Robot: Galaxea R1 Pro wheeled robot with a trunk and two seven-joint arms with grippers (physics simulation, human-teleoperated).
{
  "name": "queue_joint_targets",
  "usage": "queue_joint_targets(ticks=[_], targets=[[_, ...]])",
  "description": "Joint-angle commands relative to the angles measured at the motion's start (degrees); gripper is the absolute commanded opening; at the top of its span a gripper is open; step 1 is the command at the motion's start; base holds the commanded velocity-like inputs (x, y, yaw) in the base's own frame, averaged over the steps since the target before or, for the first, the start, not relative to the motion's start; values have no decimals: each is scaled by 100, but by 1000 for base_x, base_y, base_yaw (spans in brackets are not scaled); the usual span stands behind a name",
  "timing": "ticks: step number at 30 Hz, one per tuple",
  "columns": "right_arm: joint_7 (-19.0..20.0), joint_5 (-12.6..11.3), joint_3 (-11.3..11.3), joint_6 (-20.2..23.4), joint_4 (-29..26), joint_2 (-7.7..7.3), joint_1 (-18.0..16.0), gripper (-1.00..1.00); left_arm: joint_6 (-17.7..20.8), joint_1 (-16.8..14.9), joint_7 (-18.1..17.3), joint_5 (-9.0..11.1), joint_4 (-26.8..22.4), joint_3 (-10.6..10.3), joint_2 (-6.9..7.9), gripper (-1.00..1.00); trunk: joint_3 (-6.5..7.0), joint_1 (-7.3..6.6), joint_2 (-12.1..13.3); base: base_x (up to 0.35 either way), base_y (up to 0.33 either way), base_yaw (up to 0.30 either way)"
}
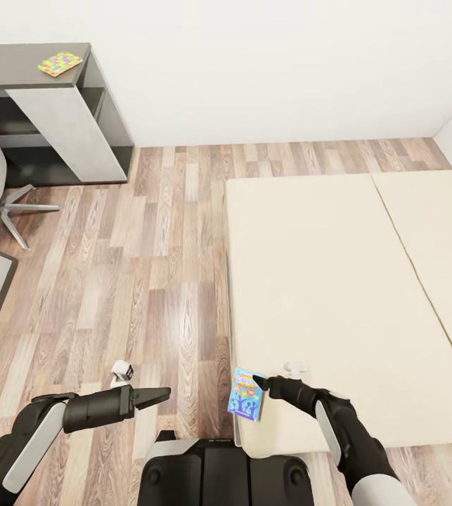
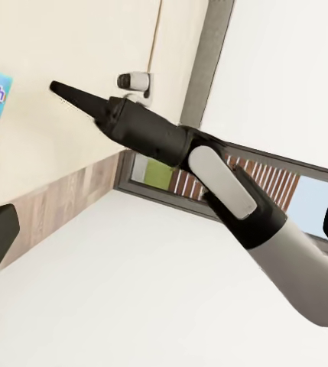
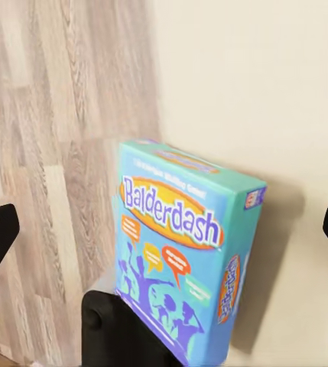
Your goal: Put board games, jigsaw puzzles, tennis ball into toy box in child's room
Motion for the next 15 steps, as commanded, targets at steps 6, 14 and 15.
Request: queue_joint_targets(ticks=[6,14,15], targets=[[254,-11,-35,548,-1253,31,514,100,22,-3,-7,14,0,-7,13,100,49,4,-8,0,0,0],[373,-200,-23,1004,-2847,61,1217,100,18,-3,-15,14,0,1,40,100,125,4,-8,0,0,0],[393,-240,-23,1030,-2942,62,1260,100,17,-3,-15,14,0,1,51,100,134,4,-8,0,0,0]])
